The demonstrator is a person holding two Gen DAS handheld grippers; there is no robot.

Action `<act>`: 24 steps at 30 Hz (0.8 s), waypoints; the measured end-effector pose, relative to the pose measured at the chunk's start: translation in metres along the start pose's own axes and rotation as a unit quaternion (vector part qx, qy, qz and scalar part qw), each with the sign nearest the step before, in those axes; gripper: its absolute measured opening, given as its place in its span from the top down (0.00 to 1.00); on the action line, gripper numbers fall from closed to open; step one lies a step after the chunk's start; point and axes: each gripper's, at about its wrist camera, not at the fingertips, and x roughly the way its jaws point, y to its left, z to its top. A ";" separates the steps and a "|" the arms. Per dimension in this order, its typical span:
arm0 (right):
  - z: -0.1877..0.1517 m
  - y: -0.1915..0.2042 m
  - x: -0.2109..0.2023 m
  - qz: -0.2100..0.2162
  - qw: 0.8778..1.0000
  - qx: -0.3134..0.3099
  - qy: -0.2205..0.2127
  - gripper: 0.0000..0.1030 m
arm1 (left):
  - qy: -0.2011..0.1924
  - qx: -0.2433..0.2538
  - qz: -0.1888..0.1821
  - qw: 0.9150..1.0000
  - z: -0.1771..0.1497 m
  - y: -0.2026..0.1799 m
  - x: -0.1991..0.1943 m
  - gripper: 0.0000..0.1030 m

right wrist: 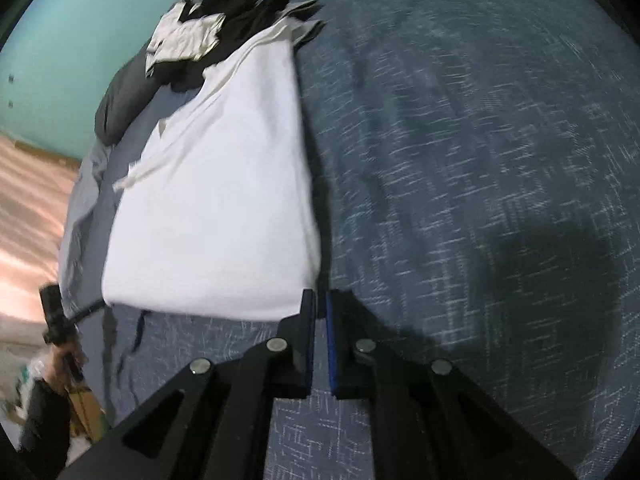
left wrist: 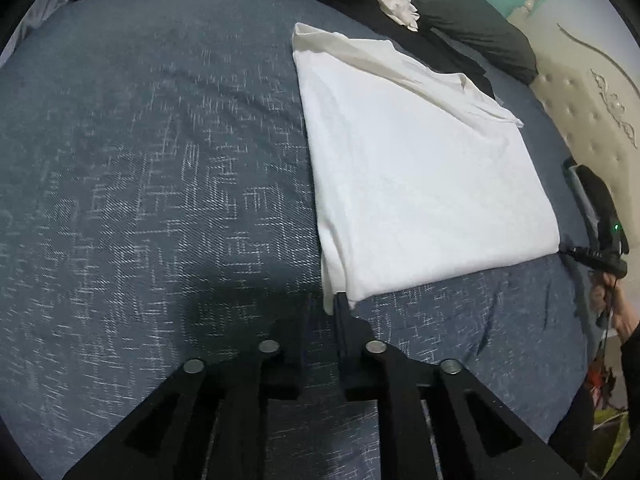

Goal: Fold clothes

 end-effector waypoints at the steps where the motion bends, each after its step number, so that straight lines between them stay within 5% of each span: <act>1: 0.001 -0.002 -0.001 0.007 1.000 0.011 -0.003 0.87 | 0.001 0.004 -0.002 1.000 0.000 -0.001 0.001 0.75; 3: 0.004 -0.005 -0.002 0.020 0.999 0.031 -0.009 0.67 | 0.007 0.010 -0.001 1.000 0.001 -0.004 0.005 0.73; 13: 0.007 0.013 0.020 0.005 1.000 0.017 0.016 0.67 | 0.021 0.023 -0.009 0.999 0.007 -0.019 0.033 0.71; 18: 0.007 0.021 0.028 -0.003 1.000 0.006 0.026 0.94 | 0.020 0.026 -0.011 0.999 0.012 -0.023 0.034 0.92; 24: 0.009 0.031 0.005 -0.001 1.000 -0.011 0.009 0.96 | 0.017 0.060 -0.002 0.998 0.015 -0.039 0.017 0.94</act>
